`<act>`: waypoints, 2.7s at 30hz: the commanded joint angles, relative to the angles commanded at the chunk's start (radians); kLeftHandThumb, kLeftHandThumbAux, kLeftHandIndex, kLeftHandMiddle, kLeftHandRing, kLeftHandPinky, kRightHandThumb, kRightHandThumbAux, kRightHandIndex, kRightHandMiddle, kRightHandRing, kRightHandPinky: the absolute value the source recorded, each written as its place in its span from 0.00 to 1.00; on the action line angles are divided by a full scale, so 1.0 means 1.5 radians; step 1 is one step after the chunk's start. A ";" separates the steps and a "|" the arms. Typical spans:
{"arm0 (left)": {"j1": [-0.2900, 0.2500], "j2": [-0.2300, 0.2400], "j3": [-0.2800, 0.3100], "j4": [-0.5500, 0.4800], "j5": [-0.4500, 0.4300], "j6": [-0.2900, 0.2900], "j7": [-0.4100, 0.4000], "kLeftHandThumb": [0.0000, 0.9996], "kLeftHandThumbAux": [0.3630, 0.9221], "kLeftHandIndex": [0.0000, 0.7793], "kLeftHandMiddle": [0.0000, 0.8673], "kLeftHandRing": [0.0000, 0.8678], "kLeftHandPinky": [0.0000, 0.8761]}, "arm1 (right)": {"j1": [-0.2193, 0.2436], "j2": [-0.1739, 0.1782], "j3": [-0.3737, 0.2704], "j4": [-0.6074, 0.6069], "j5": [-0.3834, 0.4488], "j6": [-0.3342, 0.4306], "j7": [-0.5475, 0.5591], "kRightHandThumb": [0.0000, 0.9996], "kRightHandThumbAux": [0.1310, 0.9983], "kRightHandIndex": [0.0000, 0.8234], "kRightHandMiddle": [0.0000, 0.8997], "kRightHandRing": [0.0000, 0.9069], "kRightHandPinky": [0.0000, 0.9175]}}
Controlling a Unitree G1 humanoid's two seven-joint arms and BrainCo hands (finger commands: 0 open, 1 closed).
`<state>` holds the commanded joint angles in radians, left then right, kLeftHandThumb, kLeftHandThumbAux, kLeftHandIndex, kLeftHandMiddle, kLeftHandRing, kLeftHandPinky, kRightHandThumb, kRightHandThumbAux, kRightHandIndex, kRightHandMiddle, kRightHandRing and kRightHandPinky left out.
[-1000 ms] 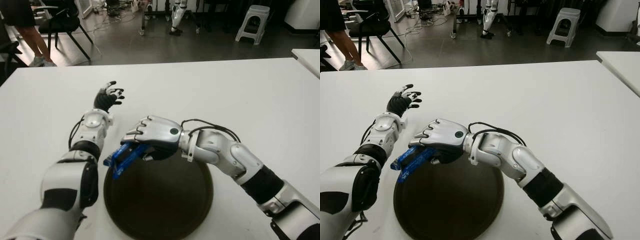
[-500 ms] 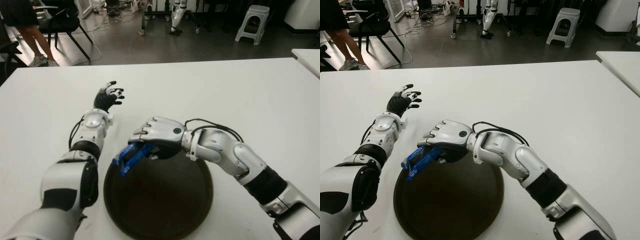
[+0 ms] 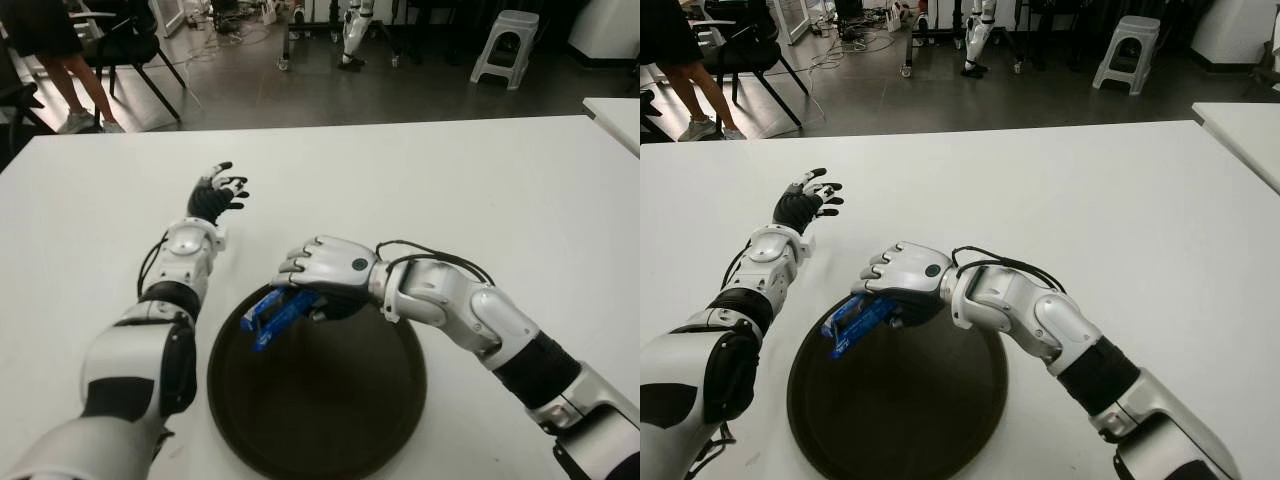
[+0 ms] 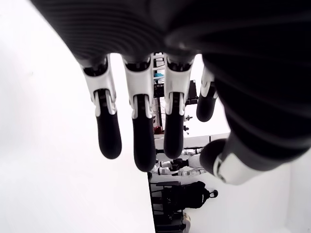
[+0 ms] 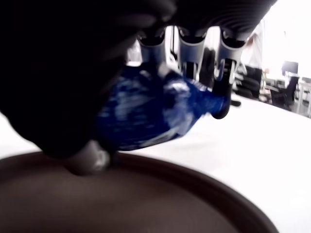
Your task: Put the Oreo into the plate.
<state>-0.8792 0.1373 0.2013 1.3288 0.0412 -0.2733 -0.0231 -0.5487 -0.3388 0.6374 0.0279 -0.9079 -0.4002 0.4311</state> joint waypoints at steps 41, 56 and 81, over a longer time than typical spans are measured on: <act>-0.001 -0.003 0.007 -0.001 -0.005 0.001 -0.002 0.53 0.50 0.22 0.38 0.44 0.43 | -0.038 0.034 0.034 0.176 -0.026 0.003 -0.088 0.01 0.54 0.00 0.00 0.00 0.00; -0.002 -0.004 0.011 -0.001 -0.015 0.005 -0.007 0.55 0.50 0.21 0.37 0.42 0.42 | -0.051 0.048 0.040 0.226 -0.016 -0.007 -0.097 0.00 0.55 0.00 0.00 0.00 0.00; -0.003 -0.004 0.007 0.000 -0.013 0.004 -0.005 0.54 0.51 0.20 0.36 0.41 0.42 | -0.128 -0.022 -0.048 0.234 0.088 -0.037 -0.038 0.00 0.46 0.00 0.00 0.00 0.00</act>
<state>-0.8835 0.1315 0.2124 1.3293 0.0217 -0.2671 -0.0302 -0.7401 -0.3712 0.5654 0.3783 -0.7766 -0.4564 0.3734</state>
